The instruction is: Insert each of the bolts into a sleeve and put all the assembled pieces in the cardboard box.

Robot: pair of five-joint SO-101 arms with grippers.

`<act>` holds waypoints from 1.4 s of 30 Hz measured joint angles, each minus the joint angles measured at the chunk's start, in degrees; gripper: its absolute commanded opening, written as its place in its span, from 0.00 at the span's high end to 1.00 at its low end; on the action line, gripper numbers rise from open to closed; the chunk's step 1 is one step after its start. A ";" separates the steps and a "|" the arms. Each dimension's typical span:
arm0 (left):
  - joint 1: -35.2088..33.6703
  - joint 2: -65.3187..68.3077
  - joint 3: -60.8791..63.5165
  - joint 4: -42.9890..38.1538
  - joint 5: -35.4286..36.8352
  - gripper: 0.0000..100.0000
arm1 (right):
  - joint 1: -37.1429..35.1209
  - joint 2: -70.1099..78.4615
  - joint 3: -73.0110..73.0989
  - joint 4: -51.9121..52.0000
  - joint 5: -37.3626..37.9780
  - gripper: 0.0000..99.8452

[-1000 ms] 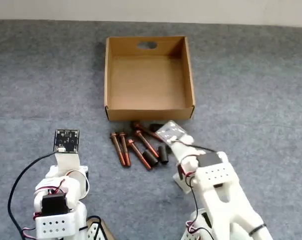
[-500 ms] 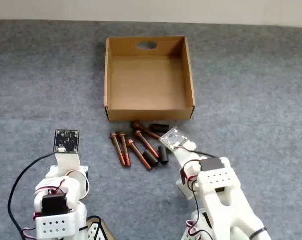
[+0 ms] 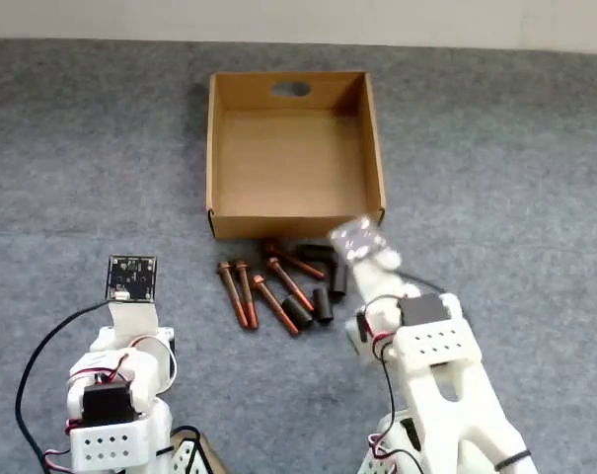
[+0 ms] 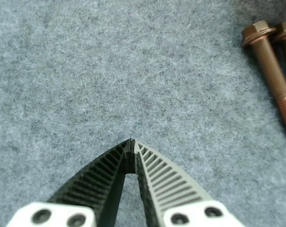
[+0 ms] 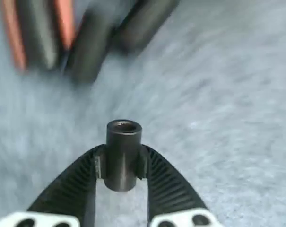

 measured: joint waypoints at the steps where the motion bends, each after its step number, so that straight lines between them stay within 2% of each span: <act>1: 0.00 0.00 0.00 0.00 0.00 0.99 | 0.00 0.00 -1.14 -0.26 -1.41 0.99; 8: 0.00 0.00 0.00 0.00 0.00 0.99 | 0.09 0.09 2.29 -10.29 -4.22 0.99; 11: 0.00 0.00 0.00 0.00 0.00 0.99 | 0.09 0.09 5.98 -14.77 -8.53 0.99; 15: 0.00 0.00 0.00 -0.18 0.00 0.99 | 0.09 0.09 8.09 -16.88 -10.99 0.99; 18: 0.00 0.00 0.00 -3.25 -0.79 0.98 | 0.09 -0.44 8.26 -17.23 -11.43 0.99; 20: -0.88 0.00 -1.05 -5.19 -4.92 0.92 | 0.09 -2.73 9.32 -17.23 -11.43 0.99; 24: -2.20 0.00 -4.57 -8.26 -20.04 0.80 | 0.09 -11.78 14.59 -17.23 -11.43 0.99; 25: -1.85 0.00 -5.10 -9.14 -21.10 0.78 | 0.09 -14.95 16.18 -17.23 -11.43 0.99; 28: -1.85 0.00 -7.38 -10.37 -18.46 0.77 | 0.09 -24.53 19.96 -16.70 -11.43 0.99; 34: -1.58 0.00 -19.08 -11.52 -9.49 0.82 | 0.09 -37.19 23.82 -12.92 -11.43 0.99; 39: 2.20 0.35 -27.08 -11.52 -8.35 0.82 | 0.09 -38.95 24.44 -12.75 -11.43 0.99; 42: 4.75 5.80 -29.63 -11.52 -8.35 0.82 | 0.09 -39.03 24.44 -12.75 -11.43 0.99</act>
